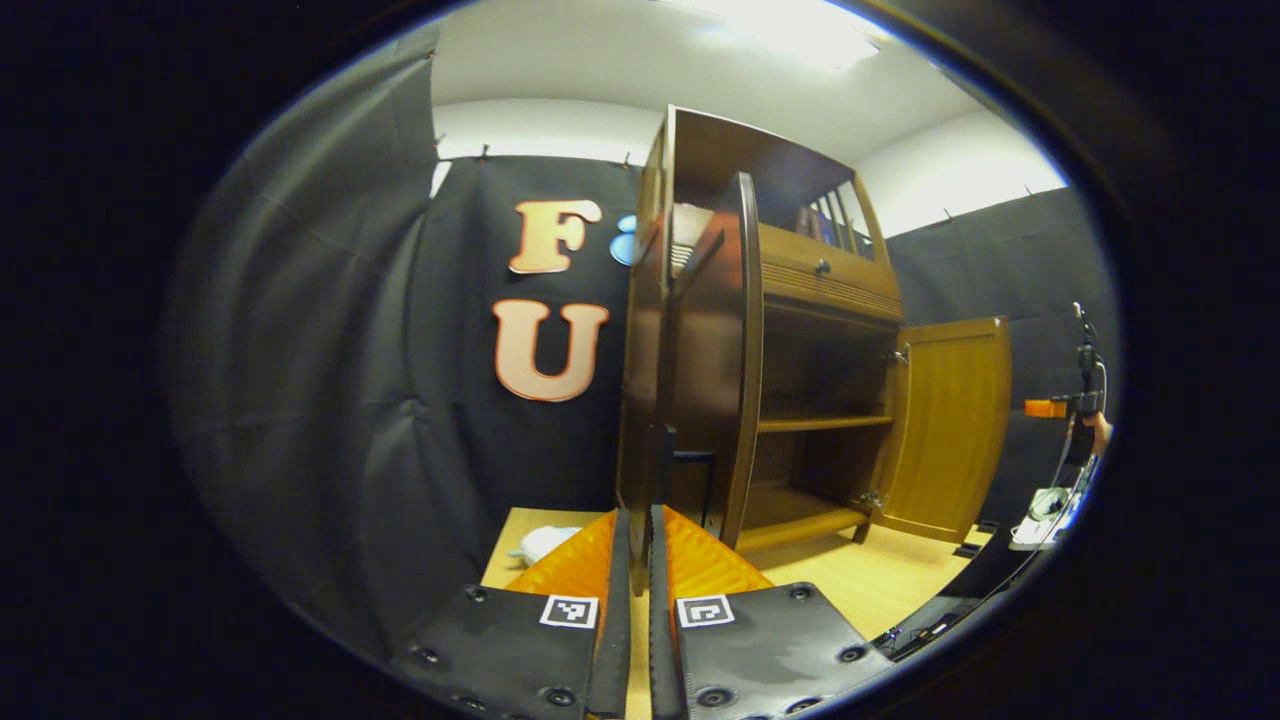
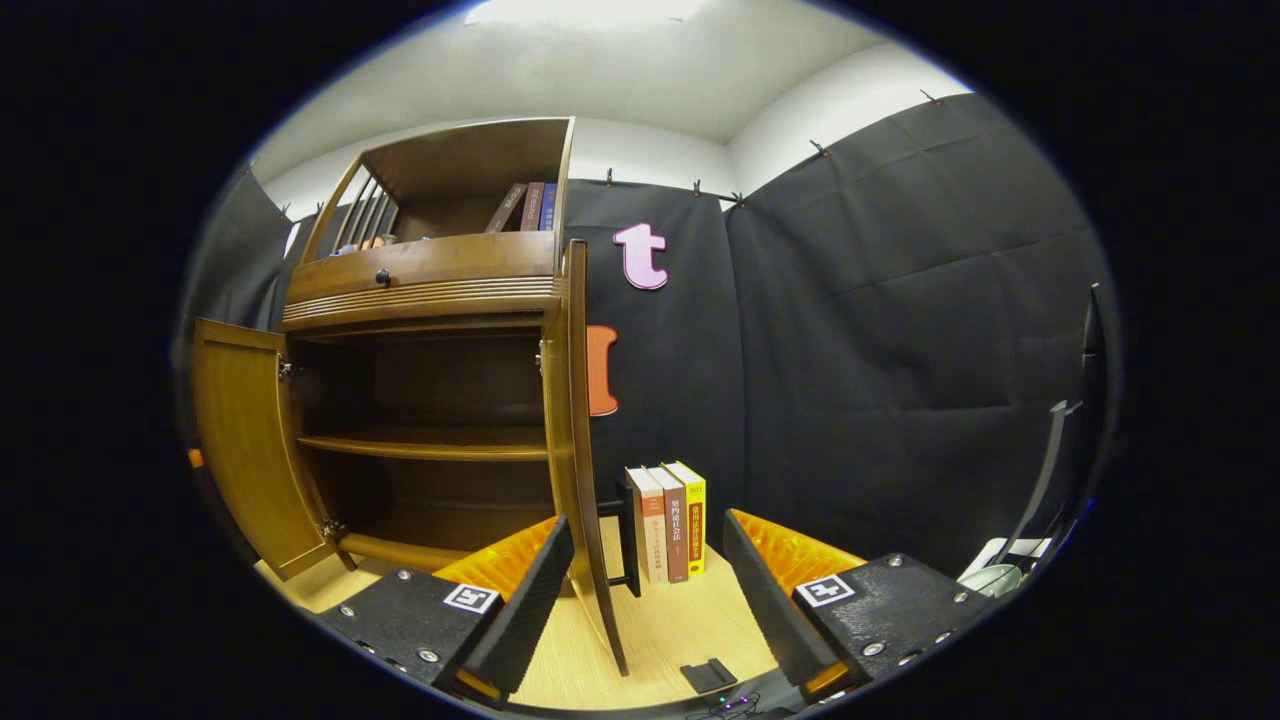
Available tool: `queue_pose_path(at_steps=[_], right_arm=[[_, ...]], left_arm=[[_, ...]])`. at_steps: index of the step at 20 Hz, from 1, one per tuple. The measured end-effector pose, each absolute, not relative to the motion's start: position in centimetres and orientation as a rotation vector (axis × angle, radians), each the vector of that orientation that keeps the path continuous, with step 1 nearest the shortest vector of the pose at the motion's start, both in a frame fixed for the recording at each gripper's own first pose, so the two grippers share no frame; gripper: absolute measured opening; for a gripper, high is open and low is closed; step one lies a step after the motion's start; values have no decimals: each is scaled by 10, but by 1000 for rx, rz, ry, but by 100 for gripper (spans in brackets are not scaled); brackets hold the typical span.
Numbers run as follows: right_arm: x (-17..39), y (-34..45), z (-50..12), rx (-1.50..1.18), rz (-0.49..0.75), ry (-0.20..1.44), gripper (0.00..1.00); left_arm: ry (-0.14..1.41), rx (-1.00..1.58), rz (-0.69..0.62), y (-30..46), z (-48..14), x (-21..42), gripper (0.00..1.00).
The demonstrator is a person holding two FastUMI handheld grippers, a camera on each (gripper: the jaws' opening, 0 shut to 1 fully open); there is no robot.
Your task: Open the right door of the double-door shoe cabinet with the right hand, and open the left door with the left hand.
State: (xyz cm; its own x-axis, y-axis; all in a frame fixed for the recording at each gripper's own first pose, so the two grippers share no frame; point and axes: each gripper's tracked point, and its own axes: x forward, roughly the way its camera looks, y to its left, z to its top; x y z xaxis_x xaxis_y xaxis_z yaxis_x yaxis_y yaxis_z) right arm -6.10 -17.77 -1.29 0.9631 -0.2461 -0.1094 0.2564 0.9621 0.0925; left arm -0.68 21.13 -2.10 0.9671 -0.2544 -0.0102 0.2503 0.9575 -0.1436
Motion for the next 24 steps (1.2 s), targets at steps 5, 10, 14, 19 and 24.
queue_pose_path(at_steps=[5,10,14,19,24], right_arm=[[-57,-170,-23,97,-202,112,92],[-43,-148,-27,72,-129,94,93],[-35,-135,-32,40,-79,100,97],[-33,-125,-34,18,-37,84,97],[-37,-141,-39,44,-34,87,91]], left_arm=[[-72,-113,-70,182,30,-46,8],[-40,-119,-107,91,38,-44,9],[-8,-133,-101,48,22,-26,11],[56,-159,-36,28,-15,-11,22],[102,-155,6,19,-45,-5,66]])
